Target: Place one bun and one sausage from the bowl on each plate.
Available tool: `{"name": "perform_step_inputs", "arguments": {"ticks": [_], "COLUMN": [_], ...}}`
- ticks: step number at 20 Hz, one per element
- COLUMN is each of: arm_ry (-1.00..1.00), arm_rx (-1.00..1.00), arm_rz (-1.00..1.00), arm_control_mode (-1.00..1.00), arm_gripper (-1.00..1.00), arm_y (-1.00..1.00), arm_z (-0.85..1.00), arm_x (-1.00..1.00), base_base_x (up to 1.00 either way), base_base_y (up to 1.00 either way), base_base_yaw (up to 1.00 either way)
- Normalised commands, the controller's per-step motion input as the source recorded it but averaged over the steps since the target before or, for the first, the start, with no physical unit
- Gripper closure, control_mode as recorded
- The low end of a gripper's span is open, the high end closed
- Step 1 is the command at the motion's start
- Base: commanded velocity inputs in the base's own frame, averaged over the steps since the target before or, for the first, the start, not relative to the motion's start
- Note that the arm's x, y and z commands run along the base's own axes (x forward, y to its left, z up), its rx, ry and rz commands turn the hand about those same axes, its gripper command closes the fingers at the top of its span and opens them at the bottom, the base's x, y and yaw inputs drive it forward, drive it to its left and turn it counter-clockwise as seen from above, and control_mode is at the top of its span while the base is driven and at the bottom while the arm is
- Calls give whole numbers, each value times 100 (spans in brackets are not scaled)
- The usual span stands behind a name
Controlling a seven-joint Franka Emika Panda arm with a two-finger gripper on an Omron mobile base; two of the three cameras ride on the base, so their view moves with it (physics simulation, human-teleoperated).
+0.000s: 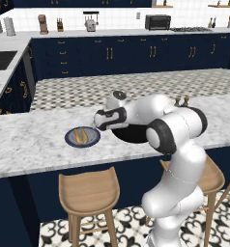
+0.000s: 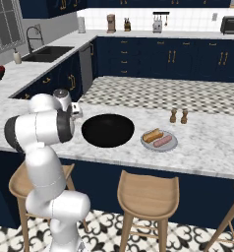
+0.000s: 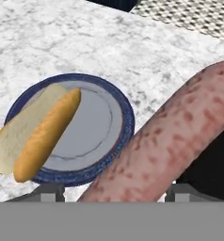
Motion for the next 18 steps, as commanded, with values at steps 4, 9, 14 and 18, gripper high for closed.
{"name": "perform_step_inputs", "arguments": {"ticks": [4, 9, 14, 18], "arm_ry": [2, 7, 7, 2], "arm_rx": [-2, -1, 0, 0], "arm_rz": [3, 0, 0, 0], "arm_control_mode": [-100, -100, -100, -100], "arm_gripper": [100, 100, 100, -100], "arm_y": [62, 15, 0, 6], "arm_z": [-3, -45, -63, -42], "arm_x": [37, 8, 3, 2], "base_base_x": [0, 0, 0, 0], "base_base_y": [0, 0, 0, 0], "base_base_yaw": [0, 0, 0, 0]}}
